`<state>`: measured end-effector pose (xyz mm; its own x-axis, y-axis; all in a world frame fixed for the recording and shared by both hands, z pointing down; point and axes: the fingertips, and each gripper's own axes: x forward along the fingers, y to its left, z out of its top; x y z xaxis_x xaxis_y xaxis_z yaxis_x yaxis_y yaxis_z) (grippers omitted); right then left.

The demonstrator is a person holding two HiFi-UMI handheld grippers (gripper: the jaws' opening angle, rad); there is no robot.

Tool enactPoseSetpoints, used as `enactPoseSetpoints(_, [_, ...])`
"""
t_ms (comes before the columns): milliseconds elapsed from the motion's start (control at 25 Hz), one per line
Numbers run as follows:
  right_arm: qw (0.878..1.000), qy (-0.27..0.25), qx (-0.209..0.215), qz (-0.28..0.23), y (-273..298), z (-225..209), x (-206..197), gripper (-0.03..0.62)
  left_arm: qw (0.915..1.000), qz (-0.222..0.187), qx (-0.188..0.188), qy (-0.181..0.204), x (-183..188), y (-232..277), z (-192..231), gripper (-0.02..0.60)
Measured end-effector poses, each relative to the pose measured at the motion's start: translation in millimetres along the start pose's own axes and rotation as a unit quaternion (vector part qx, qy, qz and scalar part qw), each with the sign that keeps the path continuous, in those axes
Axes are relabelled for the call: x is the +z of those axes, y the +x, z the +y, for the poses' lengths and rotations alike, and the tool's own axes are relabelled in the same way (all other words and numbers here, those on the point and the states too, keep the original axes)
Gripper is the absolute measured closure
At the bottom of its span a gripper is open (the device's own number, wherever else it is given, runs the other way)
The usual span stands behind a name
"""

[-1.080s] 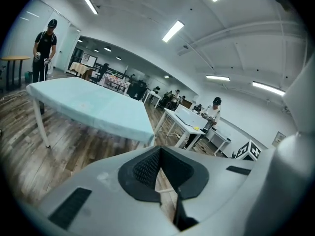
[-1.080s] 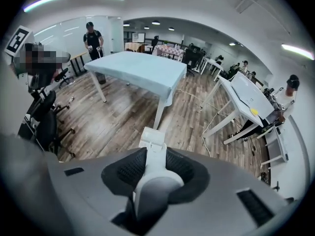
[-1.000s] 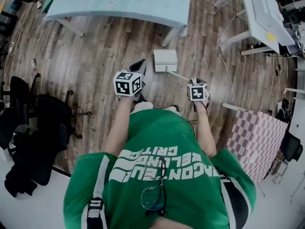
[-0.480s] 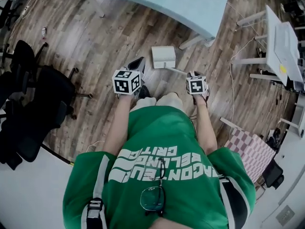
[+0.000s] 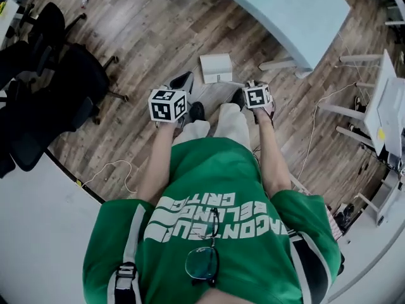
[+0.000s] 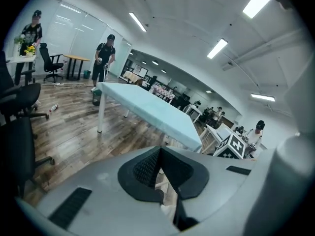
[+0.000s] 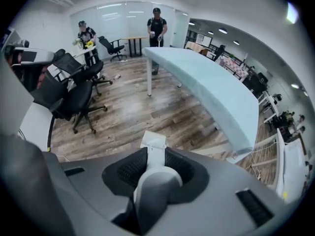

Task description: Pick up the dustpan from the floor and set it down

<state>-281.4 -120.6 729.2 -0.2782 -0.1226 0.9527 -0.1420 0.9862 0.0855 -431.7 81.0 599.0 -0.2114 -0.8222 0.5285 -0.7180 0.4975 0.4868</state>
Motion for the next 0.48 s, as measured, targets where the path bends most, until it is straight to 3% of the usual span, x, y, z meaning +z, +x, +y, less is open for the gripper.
enactPoseSetpoints(480, [0.992,-0.112,0.043,0.028,60.2,47.4,53.8,0.479,0.9924,-0.031,0.106,-0.054,-16.9,-44.9,40.5,0.578])
